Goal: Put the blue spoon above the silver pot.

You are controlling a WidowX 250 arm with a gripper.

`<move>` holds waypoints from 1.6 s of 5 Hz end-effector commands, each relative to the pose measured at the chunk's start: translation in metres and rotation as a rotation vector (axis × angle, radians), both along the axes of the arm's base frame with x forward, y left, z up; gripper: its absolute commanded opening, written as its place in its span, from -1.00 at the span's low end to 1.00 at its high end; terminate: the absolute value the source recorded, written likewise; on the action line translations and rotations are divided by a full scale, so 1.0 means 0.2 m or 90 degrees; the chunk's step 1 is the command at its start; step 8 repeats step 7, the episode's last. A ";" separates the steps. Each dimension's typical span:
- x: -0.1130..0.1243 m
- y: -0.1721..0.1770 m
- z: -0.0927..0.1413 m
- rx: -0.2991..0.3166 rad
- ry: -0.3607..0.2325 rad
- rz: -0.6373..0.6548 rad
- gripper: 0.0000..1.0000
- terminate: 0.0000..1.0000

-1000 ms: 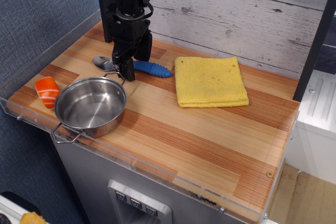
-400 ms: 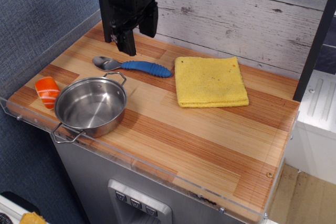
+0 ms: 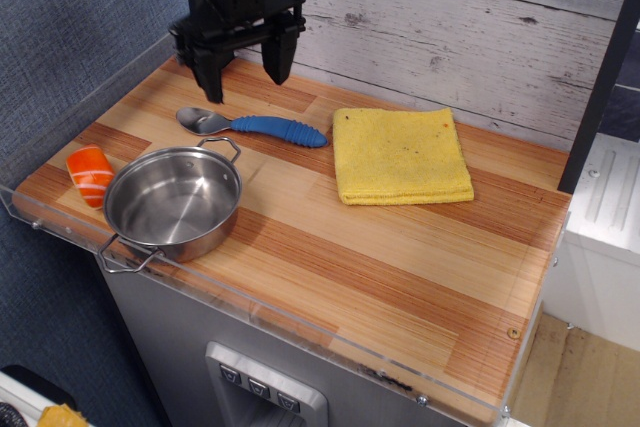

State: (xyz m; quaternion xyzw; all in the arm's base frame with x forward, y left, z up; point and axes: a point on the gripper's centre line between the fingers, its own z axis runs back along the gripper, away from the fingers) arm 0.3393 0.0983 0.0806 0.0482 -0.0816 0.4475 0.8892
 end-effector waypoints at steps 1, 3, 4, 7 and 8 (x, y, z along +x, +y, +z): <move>-0.24 0.08 0.06 0.025 -0.009 -0.312 1.00 -1.00; -0.38 0.14 0.03 0.011 0.054 -0.477 1.00 -1.00; -0.51 0.19 0.04 0.022 0.084 -0.480 1.00 -1.00; -0.51 0.19 0.04 0.022 0.084 -0.480 1.00 1.00; -0.51 0.19 0.04 0.022 0.084 -0.480 1.00 1.00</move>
